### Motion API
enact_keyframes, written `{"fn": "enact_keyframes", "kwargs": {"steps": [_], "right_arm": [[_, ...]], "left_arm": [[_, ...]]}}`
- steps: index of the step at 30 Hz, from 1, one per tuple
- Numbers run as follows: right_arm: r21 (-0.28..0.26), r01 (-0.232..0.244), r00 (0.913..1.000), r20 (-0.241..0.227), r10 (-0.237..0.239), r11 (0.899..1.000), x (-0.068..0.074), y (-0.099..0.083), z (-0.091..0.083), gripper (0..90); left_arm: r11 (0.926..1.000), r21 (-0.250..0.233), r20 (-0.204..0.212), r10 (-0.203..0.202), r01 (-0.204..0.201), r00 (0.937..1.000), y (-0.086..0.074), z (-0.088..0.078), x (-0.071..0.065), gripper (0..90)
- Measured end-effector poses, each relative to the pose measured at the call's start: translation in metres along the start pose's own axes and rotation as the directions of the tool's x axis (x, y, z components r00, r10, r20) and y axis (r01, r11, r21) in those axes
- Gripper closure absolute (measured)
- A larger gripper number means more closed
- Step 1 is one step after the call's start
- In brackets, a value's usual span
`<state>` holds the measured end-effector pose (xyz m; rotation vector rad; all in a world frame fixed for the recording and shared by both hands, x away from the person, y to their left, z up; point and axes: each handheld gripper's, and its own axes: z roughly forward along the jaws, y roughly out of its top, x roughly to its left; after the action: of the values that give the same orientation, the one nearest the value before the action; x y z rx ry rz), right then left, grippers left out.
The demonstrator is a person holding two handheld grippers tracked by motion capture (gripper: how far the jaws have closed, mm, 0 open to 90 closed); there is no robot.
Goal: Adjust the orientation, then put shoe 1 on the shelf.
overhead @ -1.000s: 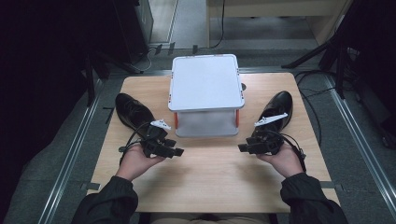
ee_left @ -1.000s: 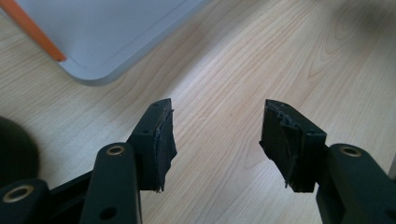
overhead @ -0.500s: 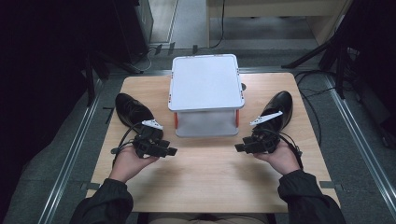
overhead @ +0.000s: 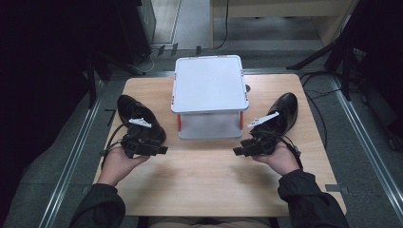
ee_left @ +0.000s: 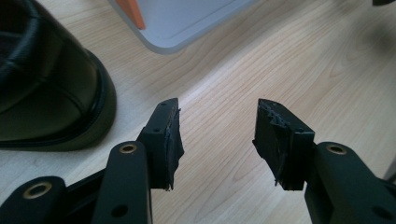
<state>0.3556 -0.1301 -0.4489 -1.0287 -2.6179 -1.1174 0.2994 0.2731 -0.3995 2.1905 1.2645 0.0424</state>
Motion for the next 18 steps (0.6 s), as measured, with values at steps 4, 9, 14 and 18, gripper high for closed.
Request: {"fn": "enact_keyframes", "kwargs": {"steps": [4, 9, 14, 18], "right_arm": [[0.003, -0.001, 1.0000, 0.000, 0.001, 1.000, 0.000, 0.000, 0.000, 47.9], [0.008, 0.001, 1.0000, -0.004, -0.001, 1.000, 0.000, -0.001, 0.001, 47.9], [0.010, 0.001, 1.0000, -0.007, -0.001, 1.000, -0.001, -0.001, 0.001, 47.9], [0.011, -0.002, 0.9999, -0.011, 0.002, 1.000, -0.001, -0.001, 0.002, 47.9]], "left_arm": [[1.0000, 0.005, 0.000, -0.006, 0.006, 1.0000, 0.002, -0.005, 0.005, 50.4], [0.9998, 0.000, -0.004, -0.021, 0.021, 0.9998, 0.011, -0.015, 0.013, 50.6], [0.9997, 0.008, -0.015, -0.024, 0.024, 0.9996, 0.021, -0.022, 0.020, 51.1], [0.9994, 0.010, -0.020, -0.034, 0.034, 0.9992, 0.031, -0.028, 0.027, 53.4]]}}
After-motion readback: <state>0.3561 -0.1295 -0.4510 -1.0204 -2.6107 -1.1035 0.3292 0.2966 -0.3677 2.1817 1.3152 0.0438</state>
